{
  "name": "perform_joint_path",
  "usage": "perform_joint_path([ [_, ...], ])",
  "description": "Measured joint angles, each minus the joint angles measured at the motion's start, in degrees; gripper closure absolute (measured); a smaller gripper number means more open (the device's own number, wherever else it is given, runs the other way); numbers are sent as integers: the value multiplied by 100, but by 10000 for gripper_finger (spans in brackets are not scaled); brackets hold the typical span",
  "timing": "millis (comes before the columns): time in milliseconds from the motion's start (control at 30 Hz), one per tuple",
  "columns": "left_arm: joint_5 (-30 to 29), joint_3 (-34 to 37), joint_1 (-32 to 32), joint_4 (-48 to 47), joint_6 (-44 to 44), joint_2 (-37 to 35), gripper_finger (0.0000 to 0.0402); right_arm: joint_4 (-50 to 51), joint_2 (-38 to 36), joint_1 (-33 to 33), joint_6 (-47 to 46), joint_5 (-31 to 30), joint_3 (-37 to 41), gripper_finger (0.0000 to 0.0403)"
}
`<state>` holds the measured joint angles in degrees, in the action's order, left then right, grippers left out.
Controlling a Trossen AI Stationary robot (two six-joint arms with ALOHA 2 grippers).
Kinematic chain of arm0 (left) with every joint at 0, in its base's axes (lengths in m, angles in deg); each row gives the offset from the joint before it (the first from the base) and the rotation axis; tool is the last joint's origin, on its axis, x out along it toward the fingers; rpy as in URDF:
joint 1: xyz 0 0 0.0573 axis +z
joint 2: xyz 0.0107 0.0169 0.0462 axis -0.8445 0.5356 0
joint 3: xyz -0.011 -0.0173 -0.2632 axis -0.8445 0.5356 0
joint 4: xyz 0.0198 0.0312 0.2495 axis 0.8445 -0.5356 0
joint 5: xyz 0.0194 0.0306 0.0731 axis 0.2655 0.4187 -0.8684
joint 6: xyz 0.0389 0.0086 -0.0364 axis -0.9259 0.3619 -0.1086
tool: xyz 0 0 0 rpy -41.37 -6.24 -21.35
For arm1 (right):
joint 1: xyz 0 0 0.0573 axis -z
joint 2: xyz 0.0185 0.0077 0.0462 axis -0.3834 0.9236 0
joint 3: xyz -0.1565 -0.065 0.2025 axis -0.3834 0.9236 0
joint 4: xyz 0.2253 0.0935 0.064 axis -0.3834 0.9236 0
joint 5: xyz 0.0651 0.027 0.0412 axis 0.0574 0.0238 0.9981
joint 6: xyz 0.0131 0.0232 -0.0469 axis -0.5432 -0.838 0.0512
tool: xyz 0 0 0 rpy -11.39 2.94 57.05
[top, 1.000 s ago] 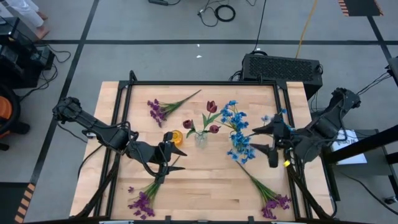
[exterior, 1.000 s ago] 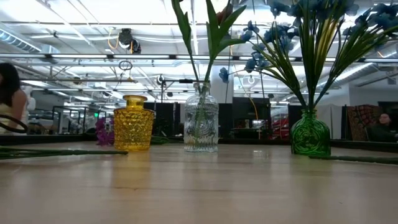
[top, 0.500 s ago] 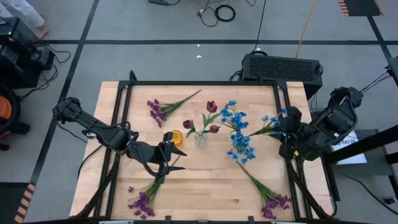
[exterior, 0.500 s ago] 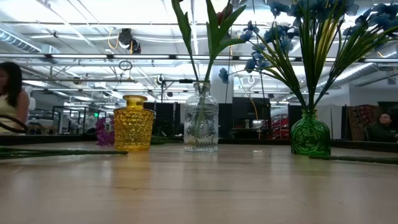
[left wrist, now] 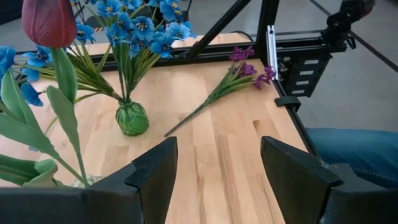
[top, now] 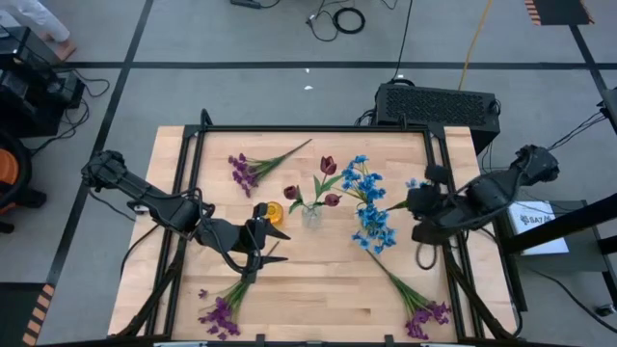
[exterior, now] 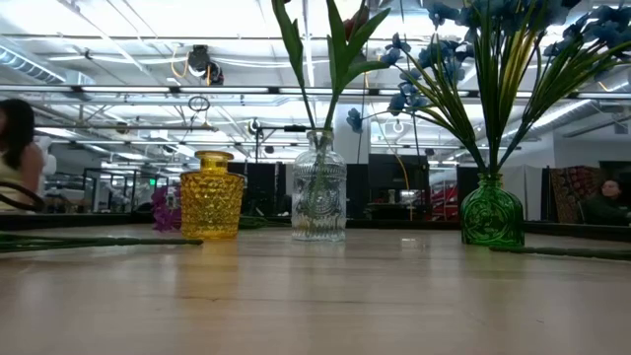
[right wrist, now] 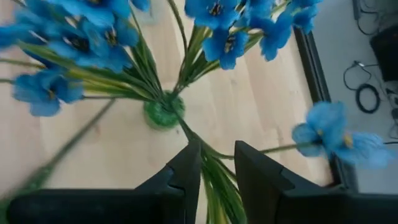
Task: Sort flowers into vase by color
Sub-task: Put the blue flowers into the green vase
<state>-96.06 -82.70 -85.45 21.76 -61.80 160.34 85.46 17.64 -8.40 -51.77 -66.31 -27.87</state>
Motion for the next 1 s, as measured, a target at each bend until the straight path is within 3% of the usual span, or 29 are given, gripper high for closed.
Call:
perform_joint_path([
  [233,0,0,0,-92,0,0,164,4,122,504,756,467,0,312],
  [500,0,0,0,-157,-1,0,164,2,-134,451,144,1006,2,312],
  [1000,0,0,0,-85,4,0,164,4,-12,879,-214,133,2,317],
])
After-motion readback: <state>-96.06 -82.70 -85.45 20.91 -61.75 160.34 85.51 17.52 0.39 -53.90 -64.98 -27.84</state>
